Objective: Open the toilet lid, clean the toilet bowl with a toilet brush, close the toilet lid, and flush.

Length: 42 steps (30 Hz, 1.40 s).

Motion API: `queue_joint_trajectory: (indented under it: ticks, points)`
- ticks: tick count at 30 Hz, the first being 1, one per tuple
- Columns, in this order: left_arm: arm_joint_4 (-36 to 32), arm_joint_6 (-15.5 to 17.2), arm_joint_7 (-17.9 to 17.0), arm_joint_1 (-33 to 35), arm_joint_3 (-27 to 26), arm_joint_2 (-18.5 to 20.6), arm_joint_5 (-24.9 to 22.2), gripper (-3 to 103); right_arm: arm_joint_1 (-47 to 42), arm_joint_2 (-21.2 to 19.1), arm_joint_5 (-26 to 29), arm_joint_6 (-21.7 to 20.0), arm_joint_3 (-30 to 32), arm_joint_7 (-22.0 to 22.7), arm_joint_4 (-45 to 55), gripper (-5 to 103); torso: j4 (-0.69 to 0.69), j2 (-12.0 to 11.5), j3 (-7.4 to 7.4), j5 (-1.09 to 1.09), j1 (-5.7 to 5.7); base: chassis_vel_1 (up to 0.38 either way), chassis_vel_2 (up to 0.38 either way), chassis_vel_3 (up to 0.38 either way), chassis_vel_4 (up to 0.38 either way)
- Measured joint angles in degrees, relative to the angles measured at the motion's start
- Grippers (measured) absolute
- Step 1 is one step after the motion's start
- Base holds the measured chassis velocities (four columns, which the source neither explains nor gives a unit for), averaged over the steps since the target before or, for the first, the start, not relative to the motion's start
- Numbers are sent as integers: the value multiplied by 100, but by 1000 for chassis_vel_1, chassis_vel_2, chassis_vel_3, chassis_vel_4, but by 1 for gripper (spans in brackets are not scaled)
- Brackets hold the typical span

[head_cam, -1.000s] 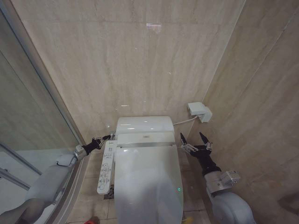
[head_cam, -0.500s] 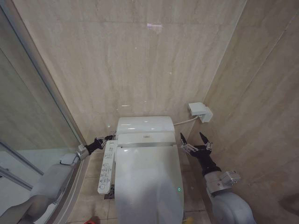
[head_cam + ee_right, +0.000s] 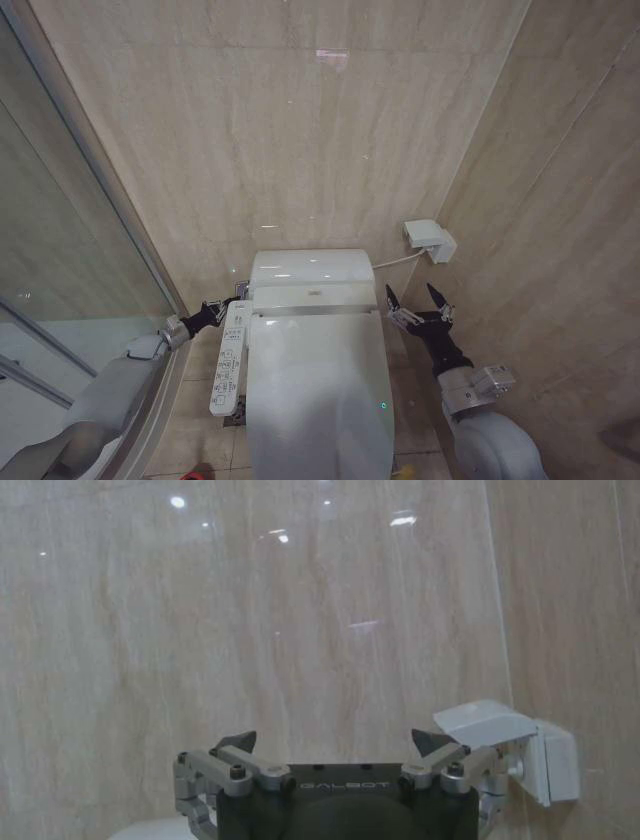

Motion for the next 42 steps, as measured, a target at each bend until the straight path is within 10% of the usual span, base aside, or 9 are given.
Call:
queue_joint_trajectory:
  ticks: [42]
  points:
    - [47,5,72,-70,-5,-41,-7,0,0,0,0,0,0,0,0,100,0,0,-1,2,0,0,0,0,0]
